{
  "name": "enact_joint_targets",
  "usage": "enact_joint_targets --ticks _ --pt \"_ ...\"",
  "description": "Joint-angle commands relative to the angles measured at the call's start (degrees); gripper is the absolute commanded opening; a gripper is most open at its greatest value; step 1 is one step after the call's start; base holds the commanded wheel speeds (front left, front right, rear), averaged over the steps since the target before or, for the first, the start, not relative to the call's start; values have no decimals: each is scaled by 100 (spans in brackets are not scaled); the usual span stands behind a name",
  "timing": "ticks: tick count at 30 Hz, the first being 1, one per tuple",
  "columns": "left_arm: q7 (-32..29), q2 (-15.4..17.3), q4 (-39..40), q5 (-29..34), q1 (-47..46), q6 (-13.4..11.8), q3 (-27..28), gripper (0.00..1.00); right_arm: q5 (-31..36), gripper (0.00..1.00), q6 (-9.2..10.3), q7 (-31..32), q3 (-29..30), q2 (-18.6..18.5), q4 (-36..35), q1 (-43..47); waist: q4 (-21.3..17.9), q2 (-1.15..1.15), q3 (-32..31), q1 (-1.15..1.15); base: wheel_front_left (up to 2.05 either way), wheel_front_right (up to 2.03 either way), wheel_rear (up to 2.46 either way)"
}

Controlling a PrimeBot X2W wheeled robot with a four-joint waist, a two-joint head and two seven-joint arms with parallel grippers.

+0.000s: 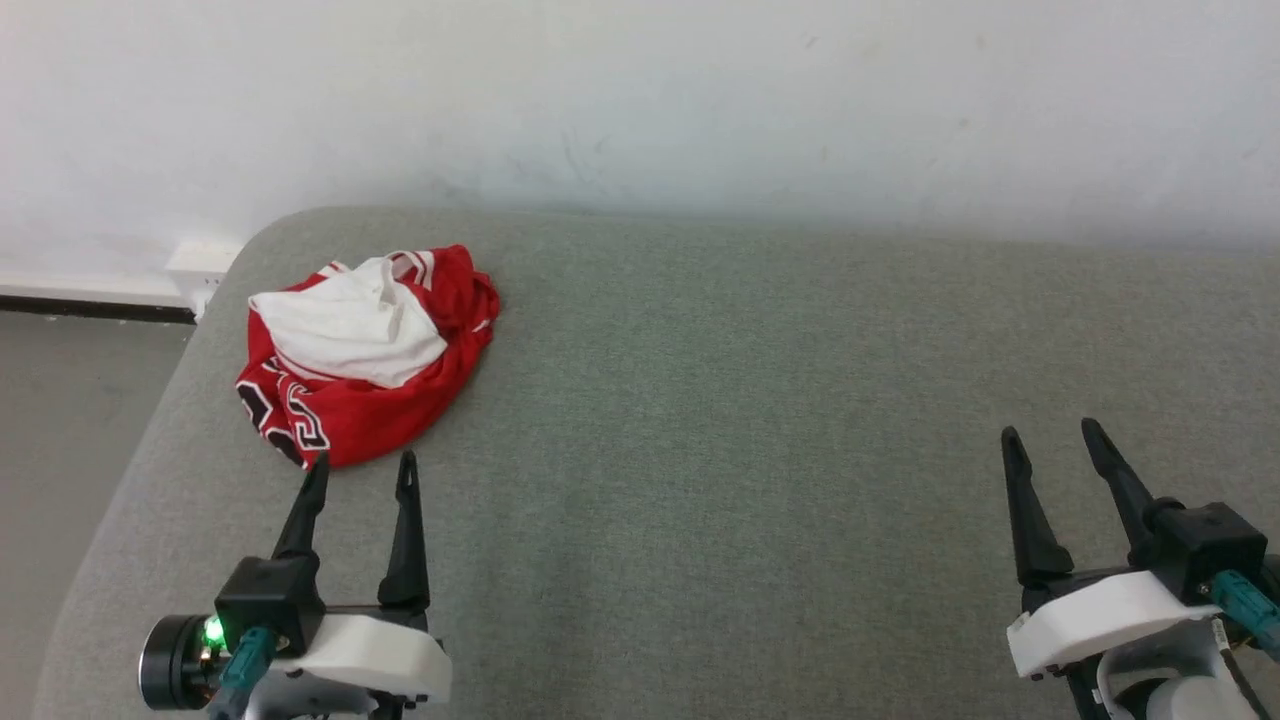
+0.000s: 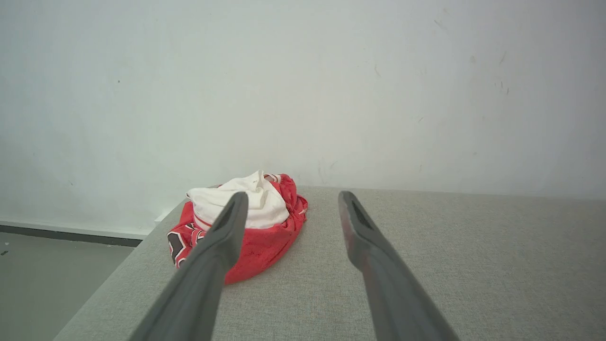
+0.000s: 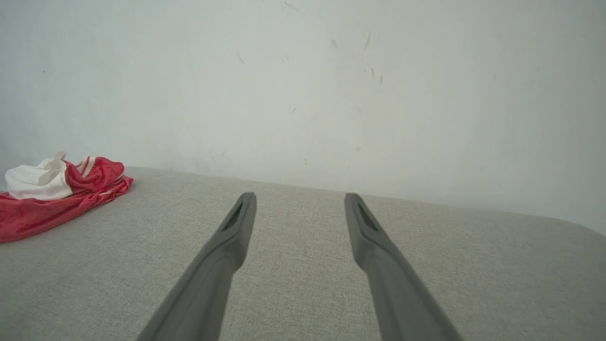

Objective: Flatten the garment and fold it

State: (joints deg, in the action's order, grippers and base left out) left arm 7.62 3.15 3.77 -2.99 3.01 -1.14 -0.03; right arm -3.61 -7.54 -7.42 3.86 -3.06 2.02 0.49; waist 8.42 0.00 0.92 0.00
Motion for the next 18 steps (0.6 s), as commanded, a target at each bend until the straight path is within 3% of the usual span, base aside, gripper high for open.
enact_joint_targets --ticks 1,18 --pt "51 -15 42 -34 69 -32 29 100 -55 100 3 -71 -1 10 22 12 85 0 14 0 0 0 0" --pt "254 -18 98 -164 154 -53 86 100 -118 100 4 -274 4 12 129 50 697 0 2 0 0 0 0"
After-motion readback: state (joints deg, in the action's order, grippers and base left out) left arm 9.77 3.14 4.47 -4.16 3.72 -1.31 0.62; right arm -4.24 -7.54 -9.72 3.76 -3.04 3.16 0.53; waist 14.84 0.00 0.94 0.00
